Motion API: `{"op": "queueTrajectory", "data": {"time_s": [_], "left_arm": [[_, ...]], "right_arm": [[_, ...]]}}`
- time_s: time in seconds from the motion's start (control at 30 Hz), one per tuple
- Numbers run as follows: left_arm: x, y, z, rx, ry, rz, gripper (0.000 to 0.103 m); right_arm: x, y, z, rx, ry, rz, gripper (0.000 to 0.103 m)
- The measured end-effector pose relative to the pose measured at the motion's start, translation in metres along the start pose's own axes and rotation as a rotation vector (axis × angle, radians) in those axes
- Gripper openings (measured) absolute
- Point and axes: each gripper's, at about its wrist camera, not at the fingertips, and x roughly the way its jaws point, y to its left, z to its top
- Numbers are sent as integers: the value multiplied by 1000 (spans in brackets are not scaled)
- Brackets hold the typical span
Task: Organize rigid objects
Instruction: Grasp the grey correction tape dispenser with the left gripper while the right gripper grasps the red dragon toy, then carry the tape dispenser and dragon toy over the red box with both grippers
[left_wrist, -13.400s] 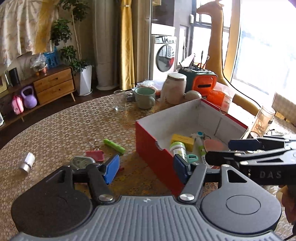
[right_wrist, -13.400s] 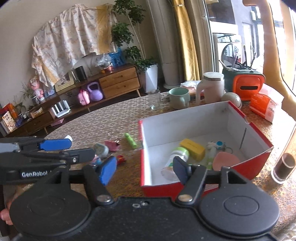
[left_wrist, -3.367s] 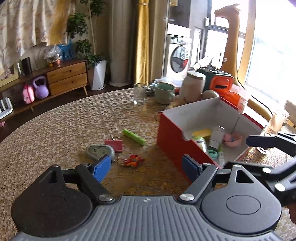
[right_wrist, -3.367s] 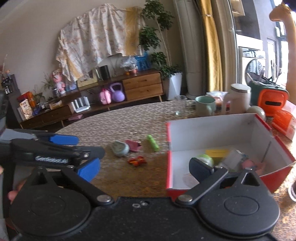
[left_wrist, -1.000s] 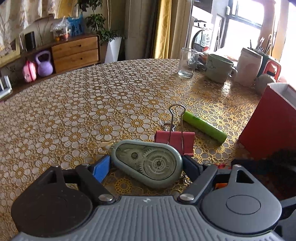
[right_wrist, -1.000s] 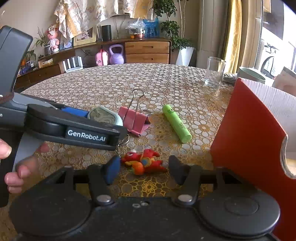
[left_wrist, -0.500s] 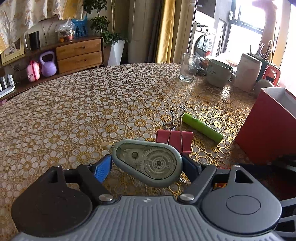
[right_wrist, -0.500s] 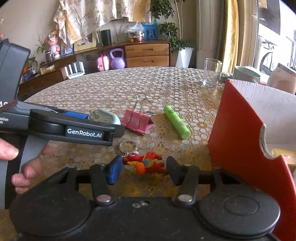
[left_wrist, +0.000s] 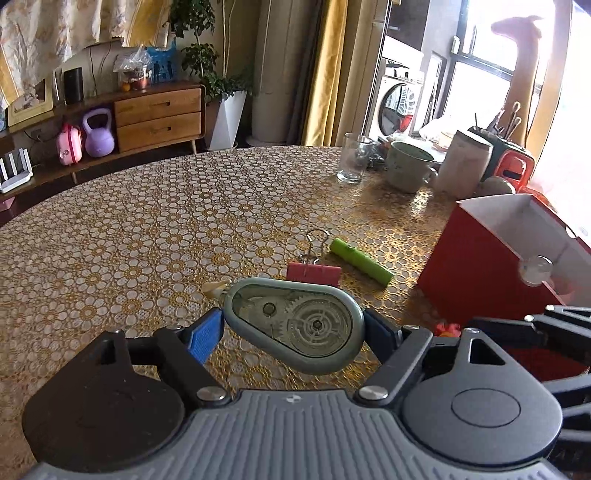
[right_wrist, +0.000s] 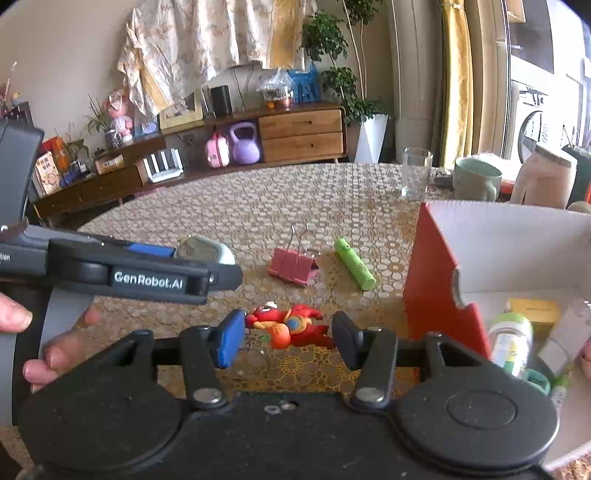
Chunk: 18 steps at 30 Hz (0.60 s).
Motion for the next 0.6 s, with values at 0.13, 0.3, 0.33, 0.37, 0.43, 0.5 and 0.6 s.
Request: {"op": "queueTrajectory", "data": {"time_s": [0.13,0.3,0.33,0.37,0.43,0.5,0.6], "left_arm": [[-21,-12,3,26,3,15,82],[-44,-31,9,65,15,44,82],[-48,-35,11,66,15,40,82],[-52,-38,13,68,13,37,82],[-60,-47,16,81,13,32,82],[-69,-56,19,103,9,30,82],[-80,-69,24,131,6,20,82]], "right_arm": [[-20,0,4,-5,-15,8,52],[-46,-3,9,-5,-48,2,52],[-51,-5,11,-2,-53,4,52],[-55,-8,12,1,-55,7,52],[-65,-13,15,7,-55,6,52],[-75,-20,17,9,-56,3,52],[-87,-30,21,17,-49,-9,52]]}}
